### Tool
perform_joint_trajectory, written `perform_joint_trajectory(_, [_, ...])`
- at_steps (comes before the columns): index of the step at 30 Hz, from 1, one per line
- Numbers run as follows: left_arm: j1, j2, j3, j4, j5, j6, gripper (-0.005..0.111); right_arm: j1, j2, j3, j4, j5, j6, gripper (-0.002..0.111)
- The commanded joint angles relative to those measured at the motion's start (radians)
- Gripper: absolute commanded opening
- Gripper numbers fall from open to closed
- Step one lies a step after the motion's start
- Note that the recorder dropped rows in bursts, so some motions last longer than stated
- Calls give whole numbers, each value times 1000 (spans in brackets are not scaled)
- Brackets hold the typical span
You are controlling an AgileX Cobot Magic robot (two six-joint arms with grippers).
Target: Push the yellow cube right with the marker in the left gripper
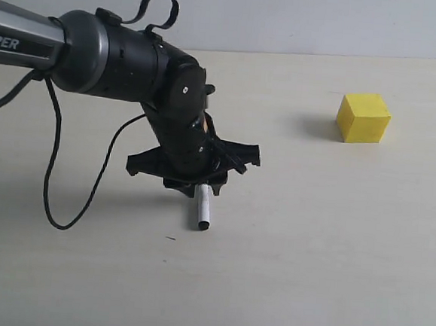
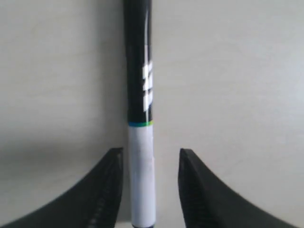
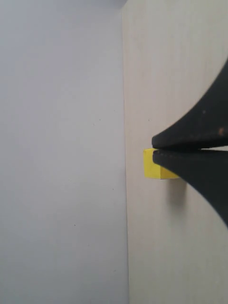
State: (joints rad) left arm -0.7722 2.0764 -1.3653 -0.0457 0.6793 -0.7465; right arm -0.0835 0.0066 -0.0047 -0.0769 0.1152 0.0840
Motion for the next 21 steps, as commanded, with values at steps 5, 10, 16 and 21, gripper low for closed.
perform_joint_trajectory(5, [6,-135,1,-2,-1,98,37,-5,-7,5,-2,-6,0,0])
perform_joint_trajectory(10, [6,-212,1,4,51,177,-1,-5,-7,5,-2,-6,0,0])
perform_joint_trajectory(16, [-36,-336,52,60,62,190,0,-5,-7,5,-2,-6,0,0])
perform_joint_trajectory(21, [-150,-505,229,195,-166,77,0,-5,-7,5,-2,-6,0,0])
